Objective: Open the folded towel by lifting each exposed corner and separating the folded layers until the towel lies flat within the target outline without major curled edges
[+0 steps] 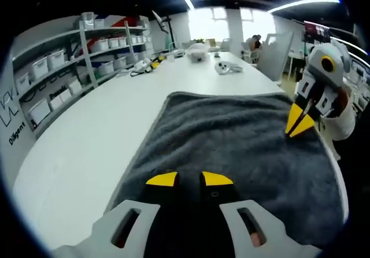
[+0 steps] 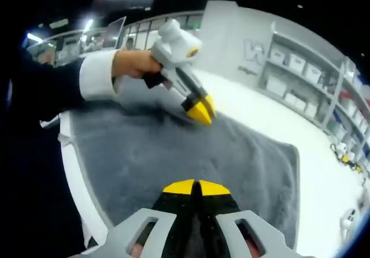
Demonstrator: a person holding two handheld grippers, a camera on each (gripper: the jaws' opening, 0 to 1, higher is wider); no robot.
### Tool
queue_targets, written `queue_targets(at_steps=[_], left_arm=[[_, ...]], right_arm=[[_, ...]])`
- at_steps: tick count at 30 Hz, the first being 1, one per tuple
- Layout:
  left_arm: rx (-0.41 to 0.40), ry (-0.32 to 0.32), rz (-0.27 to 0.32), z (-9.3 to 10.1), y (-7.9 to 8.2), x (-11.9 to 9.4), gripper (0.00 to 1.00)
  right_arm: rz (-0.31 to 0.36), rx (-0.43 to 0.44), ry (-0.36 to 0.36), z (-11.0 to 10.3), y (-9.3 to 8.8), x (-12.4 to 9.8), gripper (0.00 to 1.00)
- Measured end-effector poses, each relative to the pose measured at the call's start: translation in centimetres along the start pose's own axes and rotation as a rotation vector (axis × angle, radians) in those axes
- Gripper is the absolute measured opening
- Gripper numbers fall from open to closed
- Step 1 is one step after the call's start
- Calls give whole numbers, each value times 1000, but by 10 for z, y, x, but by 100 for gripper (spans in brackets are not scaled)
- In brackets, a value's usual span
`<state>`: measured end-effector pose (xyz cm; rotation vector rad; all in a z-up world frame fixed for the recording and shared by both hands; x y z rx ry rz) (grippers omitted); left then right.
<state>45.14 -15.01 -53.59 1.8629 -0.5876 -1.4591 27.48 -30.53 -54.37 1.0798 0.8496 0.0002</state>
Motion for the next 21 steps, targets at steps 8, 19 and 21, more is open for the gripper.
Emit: queue_targets(at_steps=[8, 19, 21], left_arm=[[-6, 27, -45, -10, -19, -6, 11], [-43, 34, 1, -9, -23, -2, 10], [-40, 38, -5, -8, -23, -3, 10]], right_arm=[[-57, 27, 52, -4, -6, 3, 0], [-92, 32, 64, -19, -14, -6, 0], [-93, 4, 81, -22, -12, -8, 0]])
Point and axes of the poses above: the point that each gripper's makers call its tool centre point, and the gripper's own axes: x roughly forward along the fingers, z roughly to its right, y roughly out of its top, the point moved 8 cm from there along -x, roughly backward along the fingers, and after that the axes turned 6 degrees about -z, right-handed, at the moved point
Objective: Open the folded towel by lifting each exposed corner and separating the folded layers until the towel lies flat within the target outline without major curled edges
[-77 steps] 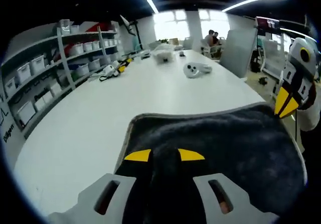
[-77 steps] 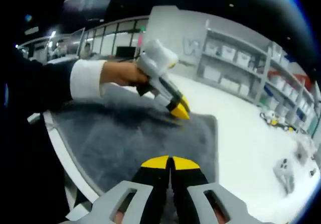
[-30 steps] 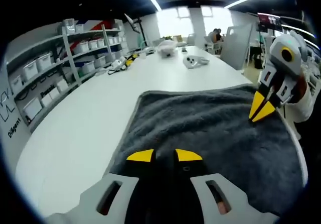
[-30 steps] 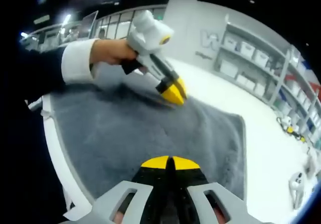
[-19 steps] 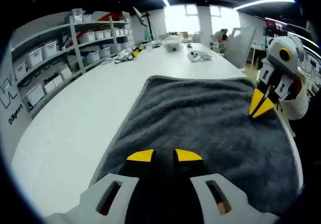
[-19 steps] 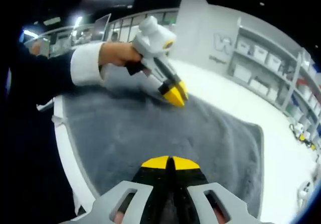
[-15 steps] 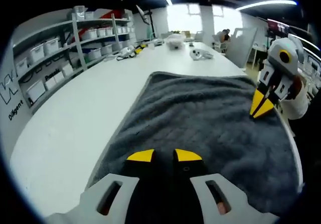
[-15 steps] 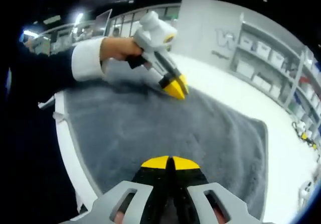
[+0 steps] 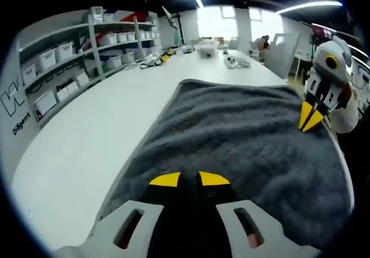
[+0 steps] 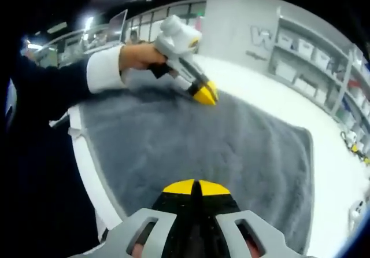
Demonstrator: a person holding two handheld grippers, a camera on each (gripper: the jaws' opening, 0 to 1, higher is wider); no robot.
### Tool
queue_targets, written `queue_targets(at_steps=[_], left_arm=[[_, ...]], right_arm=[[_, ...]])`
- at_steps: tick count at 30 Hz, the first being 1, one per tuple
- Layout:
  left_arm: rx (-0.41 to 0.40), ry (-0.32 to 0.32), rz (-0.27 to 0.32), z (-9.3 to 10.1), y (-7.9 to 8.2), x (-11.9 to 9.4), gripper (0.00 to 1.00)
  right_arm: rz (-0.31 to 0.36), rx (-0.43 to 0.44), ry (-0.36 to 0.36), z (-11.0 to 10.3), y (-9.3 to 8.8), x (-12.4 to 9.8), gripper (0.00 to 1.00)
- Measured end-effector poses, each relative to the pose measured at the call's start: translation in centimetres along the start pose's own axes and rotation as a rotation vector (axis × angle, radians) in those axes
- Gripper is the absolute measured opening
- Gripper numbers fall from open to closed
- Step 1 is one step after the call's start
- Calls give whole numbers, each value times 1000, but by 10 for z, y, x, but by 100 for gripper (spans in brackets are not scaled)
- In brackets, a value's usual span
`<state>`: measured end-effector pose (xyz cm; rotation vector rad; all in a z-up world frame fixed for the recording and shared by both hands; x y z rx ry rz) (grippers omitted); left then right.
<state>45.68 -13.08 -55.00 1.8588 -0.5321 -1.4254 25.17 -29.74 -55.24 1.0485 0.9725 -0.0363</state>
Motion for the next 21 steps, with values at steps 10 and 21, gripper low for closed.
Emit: queue_targets(at_steps=[10, 21], left_arm=[[0, 0, -32, 4, -10, -32, 10], [-48, -19, -54, 8, -34, -47, 11]], right_arm=[[122, -163, 179, -28, 23, 1, 0], [104, -276, 294, -52, 28, 16, 0]])
Point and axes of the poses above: the point that each gripper's makers call its tool centre point, and the gripper's own axes: x roughly forward along the fingers, z roughly to its right, y roughly out of its top, the point moved 8 cm from there along -x, roughly backward along the fingers, and after that the axes turned 6 degrees about -z, right-handed, at the moved point
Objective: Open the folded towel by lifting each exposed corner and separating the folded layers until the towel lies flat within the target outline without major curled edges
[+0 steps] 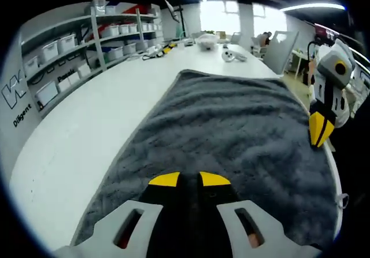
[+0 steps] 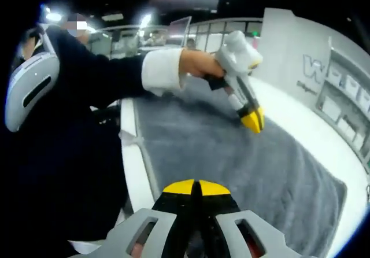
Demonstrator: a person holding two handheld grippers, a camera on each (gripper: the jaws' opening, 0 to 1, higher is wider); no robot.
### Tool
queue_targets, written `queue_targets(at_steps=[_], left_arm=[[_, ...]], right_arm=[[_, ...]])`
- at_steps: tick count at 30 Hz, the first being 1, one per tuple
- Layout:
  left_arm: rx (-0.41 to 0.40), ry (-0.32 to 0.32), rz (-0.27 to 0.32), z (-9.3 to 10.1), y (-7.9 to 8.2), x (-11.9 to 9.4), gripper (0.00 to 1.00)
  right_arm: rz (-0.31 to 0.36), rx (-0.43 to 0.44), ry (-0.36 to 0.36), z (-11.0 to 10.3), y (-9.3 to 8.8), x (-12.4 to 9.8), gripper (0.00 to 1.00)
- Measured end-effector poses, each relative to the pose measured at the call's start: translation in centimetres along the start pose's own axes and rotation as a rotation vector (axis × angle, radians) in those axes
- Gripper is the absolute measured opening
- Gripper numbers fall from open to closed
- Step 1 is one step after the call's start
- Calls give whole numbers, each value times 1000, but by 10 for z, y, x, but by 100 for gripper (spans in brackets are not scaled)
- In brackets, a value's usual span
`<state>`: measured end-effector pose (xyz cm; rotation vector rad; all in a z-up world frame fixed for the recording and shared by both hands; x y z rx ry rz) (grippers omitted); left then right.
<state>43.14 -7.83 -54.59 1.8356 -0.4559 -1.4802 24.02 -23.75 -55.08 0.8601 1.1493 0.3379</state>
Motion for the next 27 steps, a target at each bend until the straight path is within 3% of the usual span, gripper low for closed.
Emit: queue_targets(at_steps=[2, 8, 14, 16, 27], left_arm=[[-16, -5, 0, 1, -4, -2, 11], [-14, 12, 6, 1, -5, 0, 11], [-10, 26, 10, 3, -6, -2, 11], [-14, 14, -1, 7, -7, -7, 11], [-5, 9, -6, 21, -22, -44, 12]], right_arm=[[-33, -12, 19, -3, -3, 4, 0], [-33, -5, 20, -7, -2, 3, 0], [-40, -53, 27, -13, -3, 0, 0], [-41, -120, 22, -14, -3, 0, 0], [-8, -180, -19, -15, 13, 6, 0]])
Point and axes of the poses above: the point that each gripper's makers call its tool centre point, and the gripper's own axes: x roughly forward along the fingers, z roughly to its right, y roughly out of its top, the point moved 8 cm from there along -x, roughly backward along the fingers, and after that the axes turned 6 degrees about -z, right-handed, at the moved point
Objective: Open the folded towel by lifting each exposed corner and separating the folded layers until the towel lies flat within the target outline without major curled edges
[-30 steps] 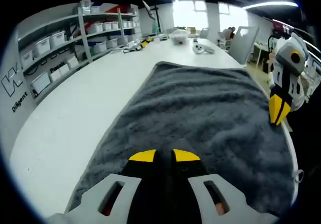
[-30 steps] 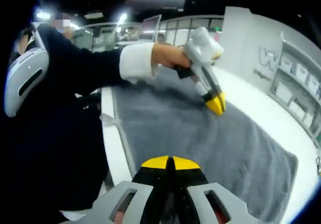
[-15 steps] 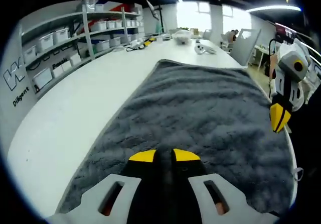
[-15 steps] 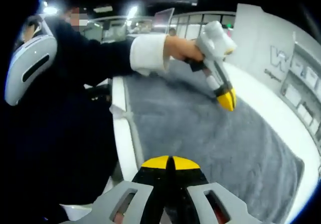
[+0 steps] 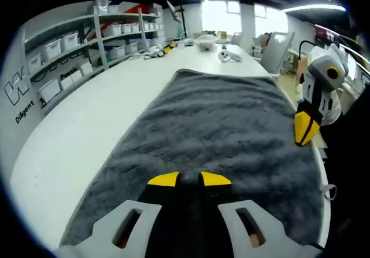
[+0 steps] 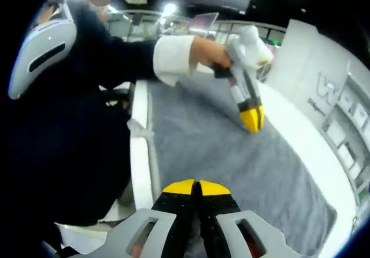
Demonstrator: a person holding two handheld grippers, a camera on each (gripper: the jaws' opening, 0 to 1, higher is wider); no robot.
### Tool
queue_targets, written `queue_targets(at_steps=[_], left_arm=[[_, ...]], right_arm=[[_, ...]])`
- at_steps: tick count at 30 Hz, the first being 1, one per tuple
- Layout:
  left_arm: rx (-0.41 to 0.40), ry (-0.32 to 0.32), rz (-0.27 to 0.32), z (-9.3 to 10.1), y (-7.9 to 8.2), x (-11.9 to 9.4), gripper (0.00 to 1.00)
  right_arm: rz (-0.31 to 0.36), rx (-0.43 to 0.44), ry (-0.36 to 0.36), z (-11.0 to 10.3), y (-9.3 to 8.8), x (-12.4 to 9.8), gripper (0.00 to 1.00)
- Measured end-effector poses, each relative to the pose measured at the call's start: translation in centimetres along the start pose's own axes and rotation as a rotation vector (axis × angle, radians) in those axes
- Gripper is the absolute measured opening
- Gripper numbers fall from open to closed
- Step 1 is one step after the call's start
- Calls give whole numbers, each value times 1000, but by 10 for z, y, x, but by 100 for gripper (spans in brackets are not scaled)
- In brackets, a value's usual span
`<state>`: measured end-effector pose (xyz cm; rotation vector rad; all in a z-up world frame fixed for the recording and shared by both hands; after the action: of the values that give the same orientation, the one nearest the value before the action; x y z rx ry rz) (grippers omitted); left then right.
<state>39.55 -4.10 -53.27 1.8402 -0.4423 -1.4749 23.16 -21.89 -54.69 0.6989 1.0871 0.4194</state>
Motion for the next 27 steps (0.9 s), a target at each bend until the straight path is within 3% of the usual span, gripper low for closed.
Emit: queue_targets(at_steps=[10, 15, 20, 27], left_arm=[[18, -103, -34, 41, -25, -15, 13], [22, -132, -44, 47, -35, -16, 12], [-1, -140, -35, 51, -38, -17, 10], [-52, -155, -34, 52, -43, -21, 8]], right_arm=[[28, -68, 29, -7, 17, 20, 0], [24, -87, 32, -7, 16, 27, 4], [40, -21, 64, -8, 13, 28, 0], [45, -1, 80, -11, 13, 27, 0]])
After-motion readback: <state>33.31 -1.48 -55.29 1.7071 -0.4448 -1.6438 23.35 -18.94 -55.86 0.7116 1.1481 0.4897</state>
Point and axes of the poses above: the point that each gripper's makers call its tool centre point, and the gripper's own axes: x roughly forward along the fingers, z roughly to its right, y roughly out of its top, the point moved 8 cm from there along -x, roughly backward along the fingers, and after that the axes turned 6 degrees about -z, right-handed, at the moved point
